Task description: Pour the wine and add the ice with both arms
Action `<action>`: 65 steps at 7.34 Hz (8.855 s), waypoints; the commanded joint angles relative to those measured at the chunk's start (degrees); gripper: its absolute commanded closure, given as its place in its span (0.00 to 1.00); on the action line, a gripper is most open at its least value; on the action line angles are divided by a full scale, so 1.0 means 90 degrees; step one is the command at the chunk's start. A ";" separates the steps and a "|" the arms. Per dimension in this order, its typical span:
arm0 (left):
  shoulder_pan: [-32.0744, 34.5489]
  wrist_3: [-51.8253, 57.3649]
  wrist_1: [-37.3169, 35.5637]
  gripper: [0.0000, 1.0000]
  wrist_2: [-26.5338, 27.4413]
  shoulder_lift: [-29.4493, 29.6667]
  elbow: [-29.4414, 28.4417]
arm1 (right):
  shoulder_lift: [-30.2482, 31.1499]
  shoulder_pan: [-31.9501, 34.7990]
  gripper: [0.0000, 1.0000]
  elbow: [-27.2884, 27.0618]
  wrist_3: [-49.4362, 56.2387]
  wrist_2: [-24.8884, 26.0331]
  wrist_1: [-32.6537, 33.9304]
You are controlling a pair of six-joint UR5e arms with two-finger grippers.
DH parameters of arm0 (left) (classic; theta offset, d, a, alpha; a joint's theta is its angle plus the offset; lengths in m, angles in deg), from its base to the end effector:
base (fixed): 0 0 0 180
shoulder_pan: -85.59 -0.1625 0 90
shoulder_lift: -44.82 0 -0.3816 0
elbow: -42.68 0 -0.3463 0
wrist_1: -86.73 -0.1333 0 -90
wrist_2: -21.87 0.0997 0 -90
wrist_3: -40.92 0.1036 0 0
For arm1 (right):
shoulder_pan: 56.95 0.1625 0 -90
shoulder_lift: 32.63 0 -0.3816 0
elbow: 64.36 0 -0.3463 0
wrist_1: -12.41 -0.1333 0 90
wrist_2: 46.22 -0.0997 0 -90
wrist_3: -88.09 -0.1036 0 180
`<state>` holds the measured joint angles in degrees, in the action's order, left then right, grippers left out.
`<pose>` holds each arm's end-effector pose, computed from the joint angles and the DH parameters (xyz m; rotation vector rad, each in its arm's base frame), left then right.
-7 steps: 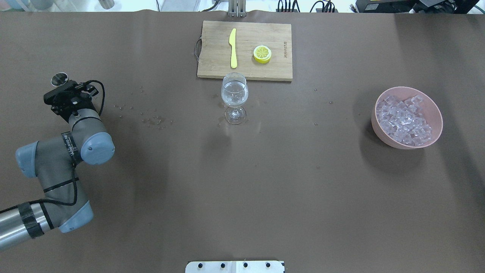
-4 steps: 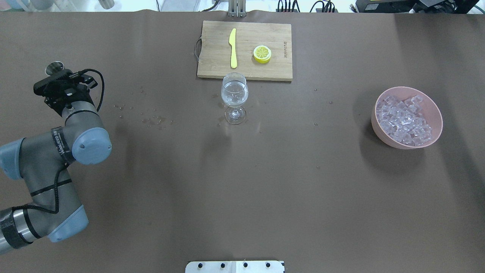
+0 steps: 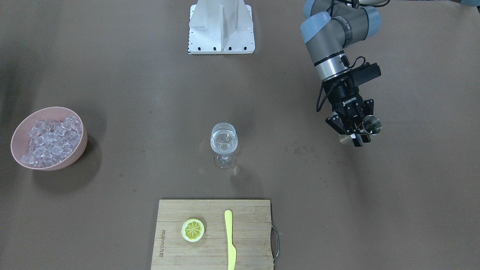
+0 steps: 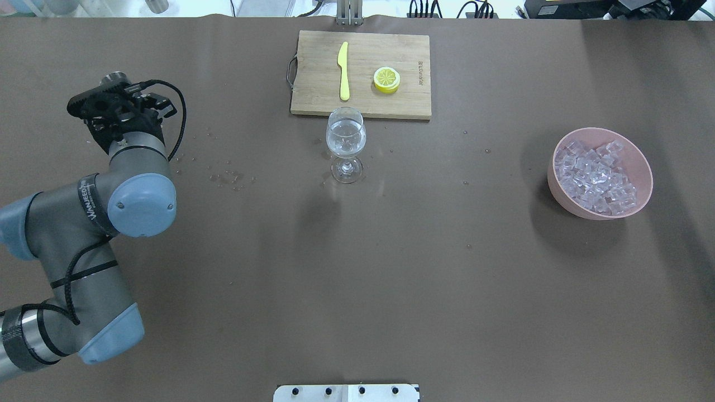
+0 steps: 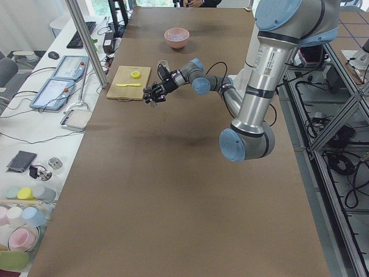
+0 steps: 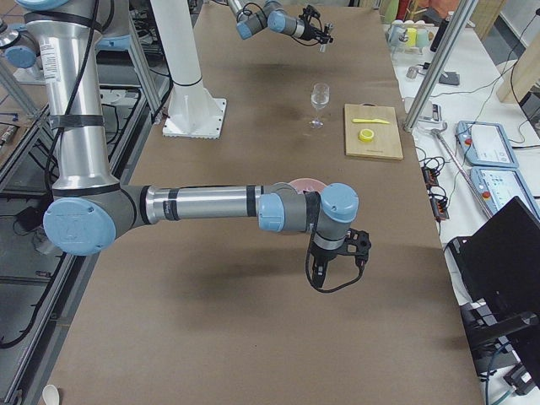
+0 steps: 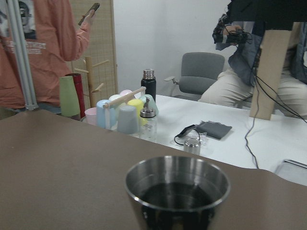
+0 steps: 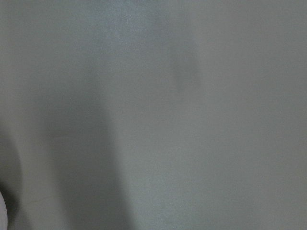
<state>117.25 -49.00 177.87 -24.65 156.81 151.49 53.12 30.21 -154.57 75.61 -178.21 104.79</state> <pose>0.3433 -0.4520 0.2793 0.9091 0.4833 -0.7803 0.0403 -0.4785 0.5895 -0.0634 -0.7316 0.1473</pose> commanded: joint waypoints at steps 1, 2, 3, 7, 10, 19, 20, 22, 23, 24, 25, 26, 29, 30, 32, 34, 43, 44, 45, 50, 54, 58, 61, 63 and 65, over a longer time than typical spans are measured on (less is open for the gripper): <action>-0.0022 0.1060 0.0000 1.00 -0.0406 0.0631 -0.0019 | -0.0064 -0.0016 0.00 0.0071 0.0000 -0.0051 0.0000; -0.0022 0.1462 0.0020 1.00 -0.0397 0.0749 0.0009 | -0.0113 -0.0016 0.00 0.0120 0.0000 -0.0109 0.0000; -0.0041 0.1514 0.0136 1.00 -0.0426 0.0963 -0.0020 | -0.0123 -0.0016 0.00 0.0121 0.0000 -0.0119 0.0000; -0.0100 0.2839 0.1126 1.00 -0.1446 0.1473 -0.0088 | -0.0162 -0.0026 0.00 0.0121 -0.0029 -0.0120 0.0000; -0.0110 0.3925 0.3007 1.00 -0.3116 0.1482 -0.0450 | -0.0221 -0.0055 0.00 0.0150 -0.0078 -0.0120 0.0010; 0.0164 0.4796 0.1788 1.00 -0.4782 0.1541 -0.0020 | -0.0357 -0.0084 0.00 0.0179 -0.0127 -0.0139 0.0010; 0.0154 0.4796 0.1797 1.00 -0.4782 0.1551 -0.0059 | -0.0367 -0.0084 0.00 0.0179 -0.0127 -0.0139 0.0010; 0.0144 0.4805 0.1778 1.00 -0.4782 0.1735 -0.0331 | -0.0367 -0.0084 0.00 0.0179 -0.0127 -0.0139 0.0010; 0.0144 0.4815 0.1517 1.00 -0.4782 0.1881 -0.0381 | -0.0367 -0.0094 0.00 0.0189 -0.0127 -0.0178 0.0010; 0.0144 0.5028 0.1156 1.00 -0.4792 0.2067 -0.0381 | -0.0367 -0.0104 0.00 0.0189 -0.0127 -0.0207 0.0010; 0.0144 0.5088 0.0766 1.00 -0.4792 0.2262 -0.0381 | -0.0367 -0.0104 0.00 0.0189 -0.0127 -0.0207 0.0010; 0.0144 0.5166 0.0511 1.00 -0.4792 0.2399 -0.0381 | -0.0367 -0.0104 0.00 0.0189 -0.0137 -0.0217 0.0010; 0.0144 0.5467 0.0004 1.00 -0.5131 0.2663 -0.0596 | -0.0367 -0.0104 0.00 0.0238 -0.0127 -0.0237 0.0010; 0.0144 0.5673 -0.0512 1.00 -0.5153 0.2896 -0.0616 | -0.0367 -0.0104 0.00 0.0238 -0.0127 -0.0275 0.0010; 0.0154 0.5878 -0.0819 1.00 -0.5163 0.2967 -0.0645 | -0.0367 -0.0104 0.00 0.0228 -0.0137 -0.0305 0.0010; 0.0173 0.5967 -0.1325 1.00 -0.5163 0.3239 -0.0781 | -0.0367 -0.0104 0.00 0.0228 -0.0137 -0.0315 0.0010; 0.0290 0.6973 -0.2841 1.00 -0.5241 0.3924 -0.1299 | -0.0367 -0.0104 0.00 0.0199 -0.0137 -0.0461 0.0010; 0.0281 0.7157 -0.2948 1.00 -0.5241 0.3953 -0.1415 | -0.0367 -0.0104 0.00 0.0170 -0.0137 -0.0461 0.0000; 0.0290 0.7401 -0.3287 1.00 -0.5222 0.4156 -0.1533 | -0.0377 -0.0104 0.00 0.0141 -0.0137 -0.0461 0.0000; 0.0281 0.7968 -0.4216 1.00 -0.5037 0.4783 -0.2334 | -0.0368 -0.0104 0.00 0.0121 -0.0127 -0.0461 0.0000; 0.0251 0.8995 -0.4980 1.00 -0.4499 0.5182 -0.2684 | -0.0377 -0.0104 0.00 0.0092 -0.0137 -0.0500 0.0000; 0.0261 0.8985 -0.4932 1.00 -0.4489 0.5145 -0.2570 | -0.0377 -0.0104 0.00 0.0091 -0.0137 -0.0510 0.0000; 0.0416 0.8530 -0.4534 1.00 -0.4489 0.4269 -0.0836 | -0.0406 -0.0104 0.00 0.0062 -0.0127 -0.0510 0.0000; 0.0708 0.7780 -0.3636 1.00 -0.4499 0.3429 -0.0295 | -0.0416 -0.0104 0.00 0.0052 -0.0127 -0.0520 0.0000; 0.1050 0.6646 -0.1962 1.00 -0.4509 0.2435 -0.0323 | -0.0446 -0.0142 0.00 -0.0006 -0.0117 -0.0530 0.0000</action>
<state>124.66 16.86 150.94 -65.18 184.46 148.34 49.22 29.17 -154.23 74.49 -182.90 104.79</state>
